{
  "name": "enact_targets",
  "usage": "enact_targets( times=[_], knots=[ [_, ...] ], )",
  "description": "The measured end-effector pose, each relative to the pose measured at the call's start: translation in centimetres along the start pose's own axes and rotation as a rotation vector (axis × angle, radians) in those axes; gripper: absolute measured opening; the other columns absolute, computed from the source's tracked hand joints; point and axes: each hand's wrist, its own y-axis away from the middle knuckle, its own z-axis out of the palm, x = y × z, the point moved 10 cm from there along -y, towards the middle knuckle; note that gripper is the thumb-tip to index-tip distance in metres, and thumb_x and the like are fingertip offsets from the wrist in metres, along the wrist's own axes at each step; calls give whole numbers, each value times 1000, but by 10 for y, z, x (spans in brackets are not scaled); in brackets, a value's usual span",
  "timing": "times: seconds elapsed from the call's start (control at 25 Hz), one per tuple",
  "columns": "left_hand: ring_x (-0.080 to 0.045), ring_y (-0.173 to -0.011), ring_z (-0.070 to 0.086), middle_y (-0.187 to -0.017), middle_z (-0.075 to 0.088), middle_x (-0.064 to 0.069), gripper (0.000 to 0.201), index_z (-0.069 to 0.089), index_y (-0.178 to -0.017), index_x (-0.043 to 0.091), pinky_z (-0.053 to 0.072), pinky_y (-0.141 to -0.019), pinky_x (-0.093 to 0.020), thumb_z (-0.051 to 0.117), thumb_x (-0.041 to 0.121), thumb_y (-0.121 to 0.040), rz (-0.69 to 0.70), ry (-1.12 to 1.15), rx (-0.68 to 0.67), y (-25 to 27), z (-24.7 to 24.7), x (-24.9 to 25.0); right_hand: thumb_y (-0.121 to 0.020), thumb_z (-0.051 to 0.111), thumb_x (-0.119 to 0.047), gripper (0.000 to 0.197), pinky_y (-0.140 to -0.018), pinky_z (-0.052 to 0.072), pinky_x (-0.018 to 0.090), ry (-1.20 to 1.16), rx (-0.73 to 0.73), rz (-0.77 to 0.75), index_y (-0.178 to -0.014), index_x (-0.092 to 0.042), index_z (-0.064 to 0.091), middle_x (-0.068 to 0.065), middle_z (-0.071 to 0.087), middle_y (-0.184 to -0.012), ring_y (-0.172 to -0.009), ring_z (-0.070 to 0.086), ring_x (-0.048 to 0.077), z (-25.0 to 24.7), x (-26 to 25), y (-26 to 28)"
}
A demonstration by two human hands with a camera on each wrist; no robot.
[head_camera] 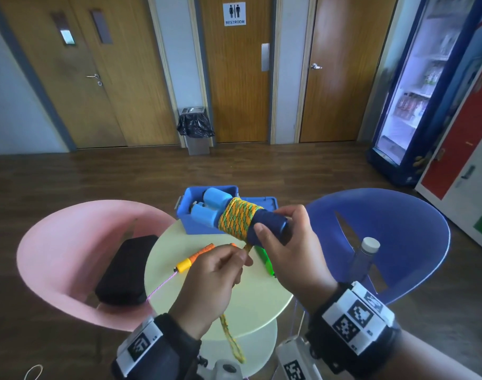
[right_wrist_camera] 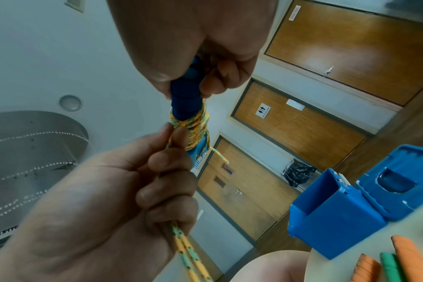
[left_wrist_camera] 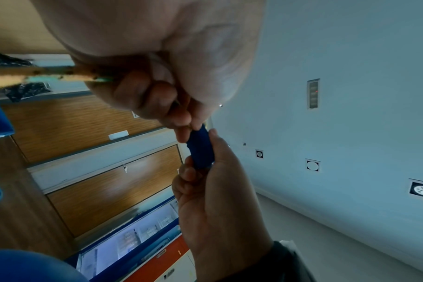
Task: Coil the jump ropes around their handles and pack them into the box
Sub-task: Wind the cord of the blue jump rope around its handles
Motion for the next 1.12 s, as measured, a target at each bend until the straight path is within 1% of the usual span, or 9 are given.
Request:
enact_targets(
  times=[0.12,0.32,0.48,0.56,0.68,0.8,0.96,1.04,1.12],
  knots=[
    [-10,-57,47,-55,50,7,22,69,-76,28,43,-62,-33,57,30,-95,42,-76,-41,1,0,3,-86,71,-39,31,-60,47,26,72,2,-26,-92,-39,41,-11,62,-76,-66,58,5,0,-3,3],
    [-32,-68,54,-69,60,-14,26,65,-78,23,46,-67,-46,56,46,-83,83,-180,-135,3,-1,9,-86,70,-41,35,-62,44,33,223,-42,-91,-101,-35,39,-17,53,-73,-70,56,17,4,-18,7],
    [-13,-56,46,-60,53,-2,27,61,-76,21,41,-58,-35,59,47,-82,154,-417,-181,-1,-7,12,-87,67,-45,35,-64,46,37,345,-107,-129,-105,-26,43,-7,60,-80,-76,60,25,12,-26,8],
    [-14,-61,49,-62,53,5,29,61,-84,26,38,-56,-35,52,54,-86,258,-659,-221,0,-6,15,-88,64,-44,34,-63,47,37,463,-193,-122,-104,-23,43,-7,59,-77,-72,58,24,22,-27,8],
    [-17,-71,58,-74,63,6,44,63,-91,32,35,-57,-32,32,63,-92,444,-918,-313,3,3,24,-85,67,-43,33,-53,41,21,514,-424,15,-102,-22,48,-14,54,-73,-63,51,9,34,-10,3],
    [-7,-70,54,-76,57,9,53,62,-76,26,43,-62,-32,40,72,-89,447,-740,-376,-1,-5,26,-79,74,-46,34,-55,48,23,435,-614,117,-97,-25,55,-8,63,-85,-67,58,10,38,-1,-1],
    [-2,-103,59,-115,57,17,38,70,-84,26,45,-87,-22,55,61,-87,350,-522,-449,-3,-1,15,-78,75,-51,33,-69,54,28,471,-729,59,-97,-29,60,-10,64,-91,-81,63,9,44,-7,-4],
    [-10,-96,62,-102,66,13,28,68,-83,25,47,-84,-26,59,51,-87,311,-385,-455,-3,6,14,-78,76,-51,32,-77,57,34,444,-752,84,-96,-29,62,-9,67,-94,-86,66,12,44,-4,-6],
    [-19,-85,63,-87,68,3,29,65,-78,22,51,-78,-39,60,49,-86,248,-326,-415,-6,5,9,-78,74,-53,32,-80,57,36,428,-748,118,-96,-29,63,-8,67,-95,-88,66,14,44,3,-7]
  ],
)
